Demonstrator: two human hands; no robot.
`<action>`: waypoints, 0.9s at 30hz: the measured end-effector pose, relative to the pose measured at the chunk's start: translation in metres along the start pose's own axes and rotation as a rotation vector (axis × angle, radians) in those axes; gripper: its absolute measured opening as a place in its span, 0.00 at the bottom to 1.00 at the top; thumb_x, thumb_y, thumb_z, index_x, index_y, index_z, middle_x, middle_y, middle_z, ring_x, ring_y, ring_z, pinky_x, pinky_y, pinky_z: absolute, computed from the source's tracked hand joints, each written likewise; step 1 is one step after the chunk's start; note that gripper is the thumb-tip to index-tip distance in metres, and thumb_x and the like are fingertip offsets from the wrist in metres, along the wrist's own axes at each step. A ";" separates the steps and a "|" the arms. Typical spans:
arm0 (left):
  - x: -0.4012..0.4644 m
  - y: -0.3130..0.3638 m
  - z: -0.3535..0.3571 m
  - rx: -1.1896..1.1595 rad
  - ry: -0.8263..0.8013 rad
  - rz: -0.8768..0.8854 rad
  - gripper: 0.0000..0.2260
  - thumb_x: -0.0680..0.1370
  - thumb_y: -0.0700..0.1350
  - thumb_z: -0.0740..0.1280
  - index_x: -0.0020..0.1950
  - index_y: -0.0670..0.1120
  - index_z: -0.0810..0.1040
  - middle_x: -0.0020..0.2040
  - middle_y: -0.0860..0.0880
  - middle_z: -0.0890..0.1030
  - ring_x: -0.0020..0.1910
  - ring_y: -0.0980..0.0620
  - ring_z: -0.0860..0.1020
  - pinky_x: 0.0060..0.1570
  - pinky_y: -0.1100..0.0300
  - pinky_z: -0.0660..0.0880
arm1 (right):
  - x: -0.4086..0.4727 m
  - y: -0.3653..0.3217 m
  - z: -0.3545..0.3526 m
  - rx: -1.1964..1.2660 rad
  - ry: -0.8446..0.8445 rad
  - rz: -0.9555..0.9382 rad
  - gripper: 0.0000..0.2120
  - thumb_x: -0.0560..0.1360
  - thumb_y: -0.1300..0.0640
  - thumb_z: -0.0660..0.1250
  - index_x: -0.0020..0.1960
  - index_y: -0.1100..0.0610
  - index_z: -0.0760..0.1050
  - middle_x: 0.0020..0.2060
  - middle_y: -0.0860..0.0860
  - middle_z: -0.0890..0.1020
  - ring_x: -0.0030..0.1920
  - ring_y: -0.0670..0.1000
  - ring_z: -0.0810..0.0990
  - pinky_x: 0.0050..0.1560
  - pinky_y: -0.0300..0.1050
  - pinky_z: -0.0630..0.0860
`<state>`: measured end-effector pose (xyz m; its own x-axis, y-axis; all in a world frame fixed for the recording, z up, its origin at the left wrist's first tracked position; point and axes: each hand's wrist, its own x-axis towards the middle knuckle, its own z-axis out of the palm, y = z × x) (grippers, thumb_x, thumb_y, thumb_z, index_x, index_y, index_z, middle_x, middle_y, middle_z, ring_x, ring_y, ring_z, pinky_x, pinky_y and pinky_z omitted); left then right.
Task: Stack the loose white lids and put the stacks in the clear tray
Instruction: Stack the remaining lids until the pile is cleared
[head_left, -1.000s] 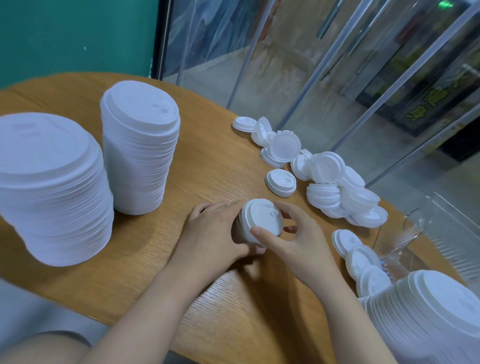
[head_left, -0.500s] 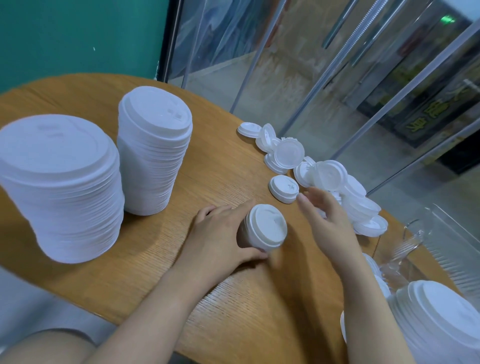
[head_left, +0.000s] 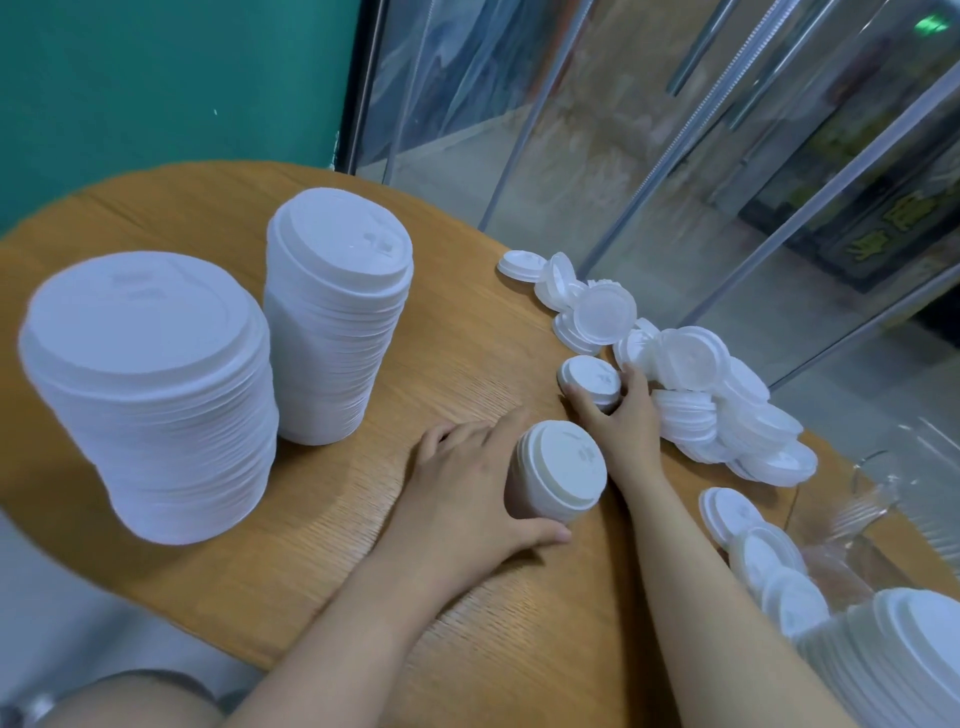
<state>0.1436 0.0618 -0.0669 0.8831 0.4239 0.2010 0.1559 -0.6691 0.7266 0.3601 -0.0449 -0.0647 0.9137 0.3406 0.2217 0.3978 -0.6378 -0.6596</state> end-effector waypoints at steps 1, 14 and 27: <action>0.000 0.000 0.000 -0.009 0.001 -0.001 0.49 0.65 0.72 0.73 0.80 0.62 0.55 0.72 0.61 0.70 0.71 0.62 0.59 0.72 0.64 0.47 | 0.001 0.002 0.001 -0.011 0.000 -0.003 0.31 0.70 0.35 0.76 0.65 0.49 0.71 0.55 0.45 0.81 0.56 0.49 0.80 0.58 0.52 0.78; 0.000 0.007 0.001 -0.073 0.014 -0.005 0.39 0.68 0.72 0.72 0.76 0.65 0.64 0.65 0.65 0.74 0.59 0.69 0.60 0.70 0.64 0.51 | -0.014 0.001 -0.009 0.061 0.054 -0.062 0.17 0.77 0.46 0.75 0.61 0.41 0.71 0.54 0.39 0.80 0.55 0.40 0.78 0.59 0.43 0.75; 0.003 0.004 0.003 -0.081 0.008 -0.021 0.39 0.64 0.73 0.72 0.73 0.65 0.66 0.63 0.66 0.77 0.65 0.63 0.69 0.69 0.63 0.54 | -0.039 -0.017 -0.043 0.162 0.023 -0.082 0.30 0.77 0.43 0.74 0.74 0.51 0.71 0.66 0.45 0.79 0.66 0.43 0.77 0.62 0.36 0.75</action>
<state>0.1481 0.0582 -0.0657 0.8764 0.4425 0.1900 0.1378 -0.6085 0.7815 0.3214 -0.0771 -0.0314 0.8813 0.3700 0.2941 0.4538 -0.4887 -0.7451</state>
